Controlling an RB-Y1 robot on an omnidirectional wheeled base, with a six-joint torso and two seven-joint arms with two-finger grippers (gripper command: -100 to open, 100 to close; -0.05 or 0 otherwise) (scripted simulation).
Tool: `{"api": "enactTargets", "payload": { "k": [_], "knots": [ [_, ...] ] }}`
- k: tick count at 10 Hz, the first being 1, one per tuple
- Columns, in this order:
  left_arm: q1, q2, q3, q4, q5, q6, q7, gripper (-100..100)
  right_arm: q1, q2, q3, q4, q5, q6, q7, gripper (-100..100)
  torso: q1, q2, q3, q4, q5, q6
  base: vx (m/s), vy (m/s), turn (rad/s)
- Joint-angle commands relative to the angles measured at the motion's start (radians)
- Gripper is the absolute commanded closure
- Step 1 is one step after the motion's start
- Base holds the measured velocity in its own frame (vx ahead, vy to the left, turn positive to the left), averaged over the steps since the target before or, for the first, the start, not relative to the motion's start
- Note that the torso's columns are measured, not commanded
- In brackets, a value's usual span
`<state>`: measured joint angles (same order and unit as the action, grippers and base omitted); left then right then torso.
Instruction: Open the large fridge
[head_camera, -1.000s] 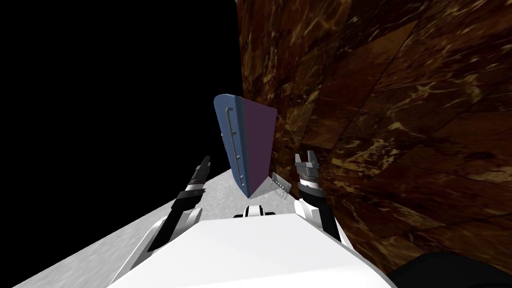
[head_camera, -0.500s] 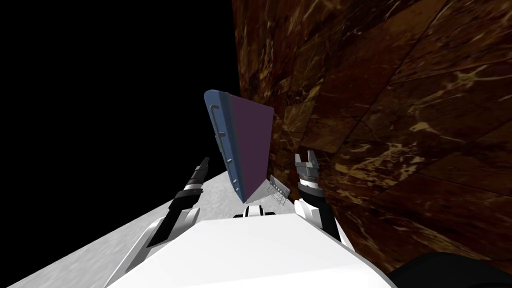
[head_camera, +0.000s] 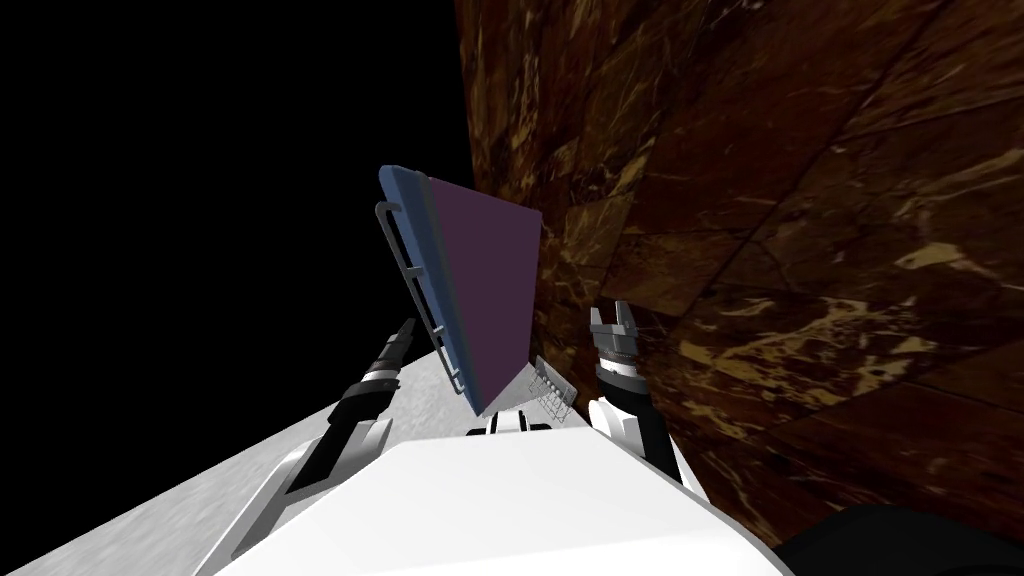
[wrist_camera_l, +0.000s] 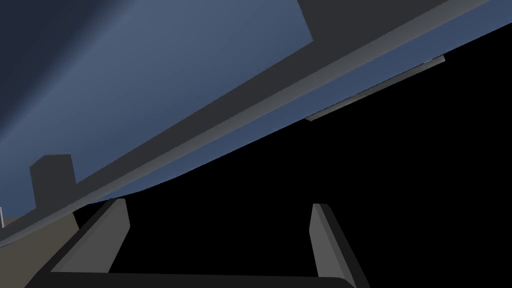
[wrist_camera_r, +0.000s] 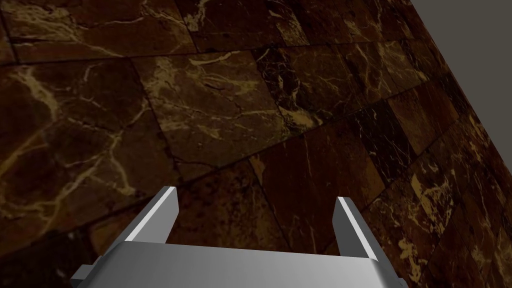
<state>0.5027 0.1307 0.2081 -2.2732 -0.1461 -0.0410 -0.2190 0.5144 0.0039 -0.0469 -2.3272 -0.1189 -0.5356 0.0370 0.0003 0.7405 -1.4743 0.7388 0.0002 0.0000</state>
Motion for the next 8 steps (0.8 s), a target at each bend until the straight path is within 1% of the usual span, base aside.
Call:
{"api": "enactTargets", "payload": {
  "k": [1,2,3,4,5,6,7,8],
  "knots": [
    [-0.001,0.009,0.016,0.005,-0.013,0.047,-0.016,-100,0.000,0.000,0.000,0.000,0.000,0.000,0.000,0,-0.001,-0.003,-0.002,-0.001,0.000,0.000,0.088,-0.150,0.027],
    [-0.001,0.013,0.022,0.006,-0.016,0.061,-0.020,-100,0.000,0.000,0.000,0.000,0.000,0.000,0.000,0,-0.001,-0.003,-0.002,-0.001,0.000,0.000,0.062,-0.130,0.024],
    [-0.003,0.011,0.018,0.007,-0.014,0.049,-0.017,-100,0.000,0.000,0.000,0.000,0.000,0.000,0.000,0,0.001,-0.001,-0.001,-0.001,0.000,0.000,0.030,-0.056,0.008],
    [0.008,0.014,0.021,-0.026,-0.012,0.077,-0.017,-100,0.000,0.000,0.000,0.000,0.000,0.000,0.000,0,0.004,0.000,0.000,0.000,0.001,0.000,0.073,0.002,-0.029],
    [0.014,0.016,0.023,-0.045,-0.010,0.091,-0.016,-100,0.000,0.000,0.000,0.000,0.000,0.000,0.000,0,0.006,-0.003,-0.002,-0.001,0.001,0.000,0.110,0.012,-0.031],
    [0.019,0.018,0.024,-0.058,-0.009,0.101,-0.016,-100,0.000,0.000,0.000,0.000,0.000,0.000,0.000,0,0.003,-0.005,-0.003,-0.002,0.001,0.000,0.093,0.022,-0.020],
    [0.017,0.018,0.024,-0.048,-0.009,0.090,-0.015,-100,0.000,0.000,0.000,0.000,0.000,0.000,0.000,0,0.001,-0.004,-0.003,-0.001,0.000,0.000,0.038,0.014,-0.003],
    [0.006,0.013,0.021,-0.019,-0.013,0.072,-0.017,100,0.000,0.000,0.000,0.000,0.000,0.000,0.000,0,-0.001,-0.001,-0.001,0.000,0.000,0.000,-0.044,0.005,0.037]
  ]
}}
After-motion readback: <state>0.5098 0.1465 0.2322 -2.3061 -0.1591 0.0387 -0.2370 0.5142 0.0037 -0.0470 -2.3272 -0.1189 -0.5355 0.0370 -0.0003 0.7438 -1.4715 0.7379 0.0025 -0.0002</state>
